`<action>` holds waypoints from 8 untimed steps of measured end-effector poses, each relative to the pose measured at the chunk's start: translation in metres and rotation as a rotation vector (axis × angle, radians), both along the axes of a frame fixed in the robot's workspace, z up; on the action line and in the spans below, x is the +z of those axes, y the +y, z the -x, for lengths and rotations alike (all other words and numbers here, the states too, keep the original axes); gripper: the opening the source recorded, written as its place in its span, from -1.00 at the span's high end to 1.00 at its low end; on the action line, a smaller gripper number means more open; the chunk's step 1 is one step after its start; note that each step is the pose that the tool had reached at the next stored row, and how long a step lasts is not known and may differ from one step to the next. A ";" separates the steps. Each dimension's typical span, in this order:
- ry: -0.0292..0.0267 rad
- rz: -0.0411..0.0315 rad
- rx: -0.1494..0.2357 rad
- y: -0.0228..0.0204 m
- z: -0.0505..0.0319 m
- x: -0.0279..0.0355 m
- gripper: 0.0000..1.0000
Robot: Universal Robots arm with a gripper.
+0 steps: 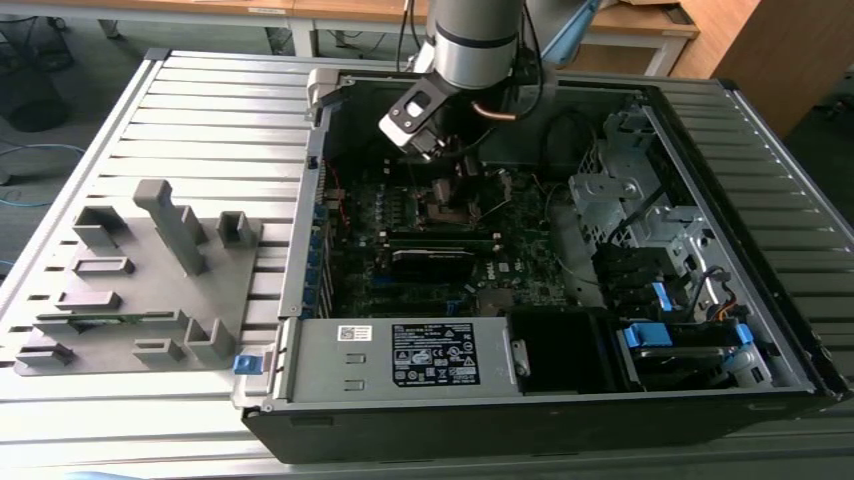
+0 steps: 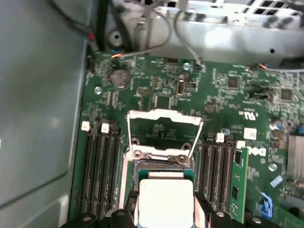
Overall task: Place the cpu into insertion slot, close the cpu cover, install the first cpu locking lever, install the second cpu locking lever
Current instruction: 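Place the cpu into insertion slot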
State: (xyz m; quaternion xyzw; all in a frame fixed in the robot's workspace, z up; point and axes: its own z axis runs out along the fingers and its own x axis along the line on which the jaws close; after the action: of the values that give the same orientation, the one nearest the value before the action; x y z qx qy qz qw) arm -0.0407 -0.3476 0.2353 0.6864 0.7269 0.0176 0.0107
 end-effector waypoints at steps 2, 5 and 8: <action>-0.0001 -0.0001 -0.036 0.0000 0.0000 -0.0005 -0.08; 0.0001 0.0002 -0.060 0.0000 0.0000 -0.0006 -0.08; 0.0000 -0.0002 -0.060 0.0000 0.0000 -0.0007 -0.08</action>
State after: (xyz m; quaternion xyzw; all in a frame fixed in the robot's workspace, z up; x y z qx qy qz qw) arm -0.0407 -0.3476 0.2346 0.7080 0.7059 0.0173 0.0111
